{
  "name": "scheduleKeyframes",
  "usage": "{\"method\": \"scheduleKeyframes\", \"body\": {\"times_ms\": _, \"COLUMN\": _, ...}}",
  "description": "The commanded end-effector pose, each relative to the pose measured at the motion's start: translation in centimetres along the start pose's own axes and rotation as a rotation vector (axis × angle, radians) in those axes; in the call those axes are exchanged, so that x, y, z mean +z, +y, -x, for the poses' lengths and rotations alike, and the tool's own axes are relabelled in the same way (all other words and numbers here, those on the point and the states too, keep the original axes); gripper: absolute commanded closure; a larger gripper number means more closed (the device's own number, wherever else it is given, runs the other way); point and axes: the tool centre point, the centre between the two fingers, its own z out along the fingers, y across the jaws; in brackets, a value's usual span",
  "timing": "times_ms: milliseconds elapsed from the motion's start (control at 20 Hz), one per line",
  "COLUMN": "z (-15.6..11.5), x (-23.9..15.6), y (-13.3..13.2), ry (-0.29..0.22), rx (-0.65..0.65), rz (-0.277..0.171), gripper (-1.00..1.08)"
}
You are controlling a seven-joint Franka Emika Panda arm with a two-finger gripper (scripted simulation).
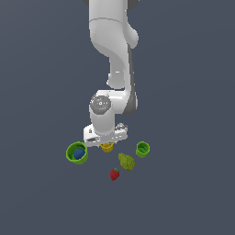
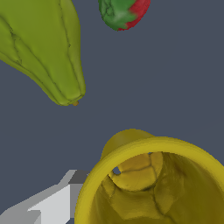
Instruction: Pick up a designated object from a clutter of objects.
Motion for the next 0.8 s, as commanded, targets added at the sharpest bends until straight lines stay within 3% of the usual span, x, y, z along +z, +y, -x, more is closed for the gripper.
{"method": "scheduleKeyframes", "body": {"times_ms": 0, "z": 0.0, "x": 0.1, "y": -0.1, "ry": 0.0, "rx": -0.001, "rz": 0.0, "gripper": 1.08}}
{"method": "scheduleKeyframes", "body": {"times_ms": 400, "z": -0.3, "x": -1.1, "y": -0.5, "ry": 0.0, "rx": 0.0, "rz": 0.0, "gripper": 1.08}}
{"method": "scheduleKeyframes", "body": {"times_ms": 750, "z": -1.4, "x": -5.1, "y": -2.3, "ry": 0.0, "rx": 0.0, "rz": 0.0, "gripper": 1.08}}
